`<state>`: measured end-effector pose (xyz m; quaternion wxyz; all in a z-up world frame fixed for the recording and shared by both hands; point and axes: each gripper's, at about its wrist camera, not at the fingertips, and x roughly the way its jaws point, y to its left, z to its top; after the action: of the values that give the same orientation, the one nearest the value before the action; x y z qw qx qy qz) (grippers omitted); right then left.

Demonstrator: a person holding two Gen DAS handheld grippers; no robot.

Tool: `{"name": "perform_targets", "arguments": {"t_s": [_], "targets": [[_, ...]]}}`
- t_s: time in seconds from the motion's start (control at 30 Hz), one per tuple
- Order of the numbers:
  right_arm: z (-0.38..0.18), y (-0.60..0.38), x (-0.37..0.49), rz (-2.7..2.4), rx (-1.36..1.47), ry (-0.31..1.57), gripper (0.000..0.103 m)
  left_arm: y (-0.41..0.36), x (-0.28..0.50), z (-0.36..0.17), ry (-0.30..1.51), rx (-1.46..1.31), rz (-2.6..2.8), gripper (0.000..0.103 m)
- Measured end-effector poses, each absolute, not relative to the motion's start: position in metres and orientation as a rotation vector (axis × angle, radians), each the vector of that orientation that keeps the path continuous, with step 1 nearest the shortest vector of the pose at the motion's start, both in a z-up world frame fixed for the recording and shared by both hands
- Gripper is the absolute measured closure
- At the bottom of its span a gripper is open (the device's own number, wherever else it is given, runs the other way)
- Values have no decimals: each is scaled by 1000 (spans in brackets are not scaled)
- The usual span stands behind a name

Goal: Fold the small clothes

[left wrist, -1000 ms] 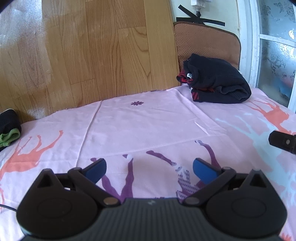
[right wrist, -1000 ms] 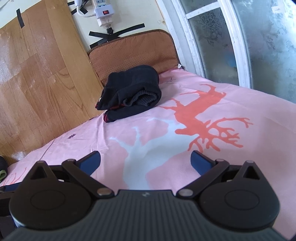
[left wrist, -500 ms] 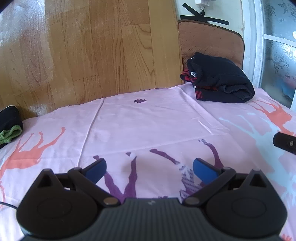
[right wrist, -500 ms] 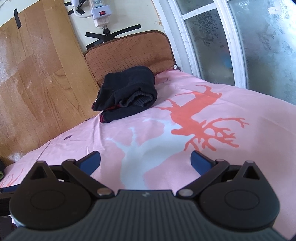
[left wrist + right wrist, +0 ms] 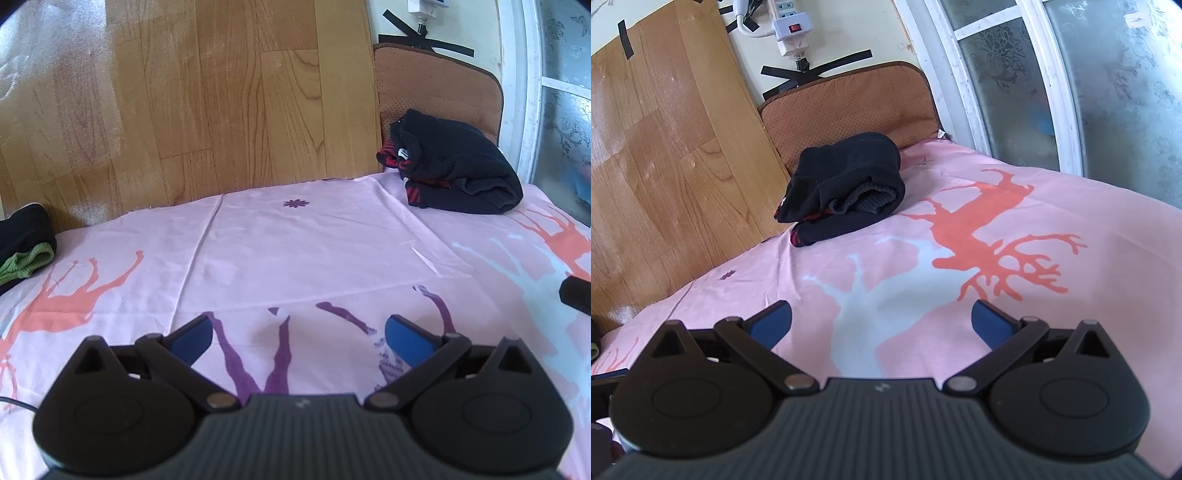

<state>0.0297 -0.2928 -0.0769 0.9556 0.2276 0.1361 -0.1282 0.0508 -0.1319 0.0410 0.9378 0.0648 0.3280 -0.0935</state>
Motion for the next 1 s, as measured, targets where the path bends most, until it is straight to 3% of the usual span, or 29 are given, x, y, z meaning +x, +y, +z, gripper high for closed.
{"name": "perform_targets", "arguments": {"t_s": [1.0], "targets": [[-50,-255,15,-292,418,250,0,-120,40,70,584,131,-185,0]]}}
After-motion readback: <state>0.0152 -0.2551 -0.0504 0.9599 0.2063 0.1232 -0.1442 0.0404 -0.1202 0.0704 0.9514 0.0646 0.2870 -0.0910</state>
